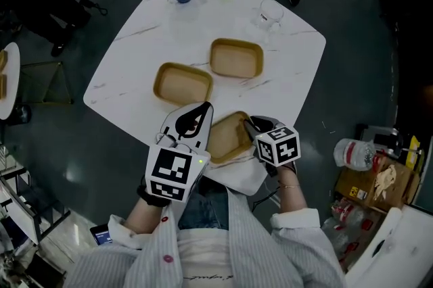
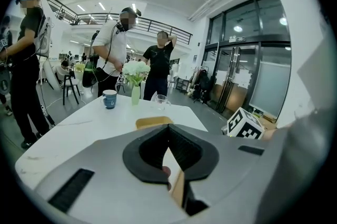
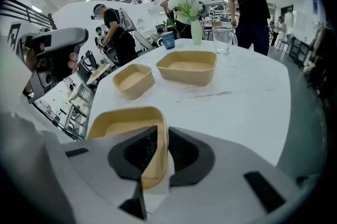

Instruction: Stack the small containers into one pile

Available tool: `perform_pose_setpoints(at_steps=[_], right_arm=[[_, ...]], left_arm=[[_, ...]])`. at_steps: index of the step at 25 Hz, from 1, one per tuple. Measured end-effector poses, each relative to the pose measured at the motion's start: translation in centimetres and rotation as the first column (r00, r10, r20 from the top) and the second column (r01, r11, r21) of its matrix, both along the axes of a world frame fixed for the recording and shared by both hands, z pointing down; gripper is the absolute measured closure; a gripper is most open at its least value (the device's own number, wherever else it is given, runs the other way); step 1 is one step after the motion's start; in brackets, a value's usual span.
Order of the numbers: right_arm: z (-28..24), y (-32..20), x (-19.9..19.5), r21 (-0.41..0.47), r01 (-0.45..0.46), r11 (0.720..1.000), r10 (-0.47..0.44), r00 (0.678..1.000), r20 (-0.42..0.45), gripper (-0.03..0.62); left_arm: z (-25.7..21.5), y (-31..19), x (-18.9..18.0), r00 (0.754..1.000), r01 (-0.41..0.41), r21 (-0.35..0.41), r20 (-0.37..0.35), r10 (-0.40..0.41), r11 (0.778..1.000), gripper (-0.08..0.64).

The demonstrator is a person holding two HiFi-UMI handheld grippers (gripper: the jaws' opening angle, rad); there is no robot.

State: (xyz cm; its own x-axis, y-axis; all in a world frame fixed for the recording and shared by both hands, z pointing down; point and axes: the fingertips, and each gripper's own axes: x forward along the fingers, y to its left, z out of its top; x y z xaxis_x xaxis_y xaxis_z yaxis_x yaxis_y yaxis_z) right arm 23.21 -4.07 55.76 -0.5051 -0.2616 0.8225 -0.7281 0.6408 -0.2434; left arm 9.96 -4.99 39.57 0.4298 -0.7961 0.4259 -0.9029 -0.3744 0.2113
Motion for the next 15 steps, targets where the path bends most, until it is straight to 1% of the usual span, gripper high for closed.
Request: perform_pose_setpoints(at_steps=[3,9,15], right_arm=[[0.3,-0.1,0.2,0.009,0.001,1.0,-0.001,1.0,-0.018,0.558],[0.3,0.1,0.4,-0.014,-0.034,0.999,0.034,0.999,0.014,0.565],[-1.0,0.0,0.2,-0.023,-0.107,0.994,0.108,0.992,0.071,0.568]], left_arm=[[-0.1,0.1,-0.2,1.0,0.007,0.001,0.006,-0.007,1.0,0.543],[0.0,0.4,-0.5,1.0,0.016,0.0,0.011,-0.016,1.0,0.543],[0.1,0.2,-1.6,1.0,0.02,0.001,0.002,-0.02,1.0,0.543]])
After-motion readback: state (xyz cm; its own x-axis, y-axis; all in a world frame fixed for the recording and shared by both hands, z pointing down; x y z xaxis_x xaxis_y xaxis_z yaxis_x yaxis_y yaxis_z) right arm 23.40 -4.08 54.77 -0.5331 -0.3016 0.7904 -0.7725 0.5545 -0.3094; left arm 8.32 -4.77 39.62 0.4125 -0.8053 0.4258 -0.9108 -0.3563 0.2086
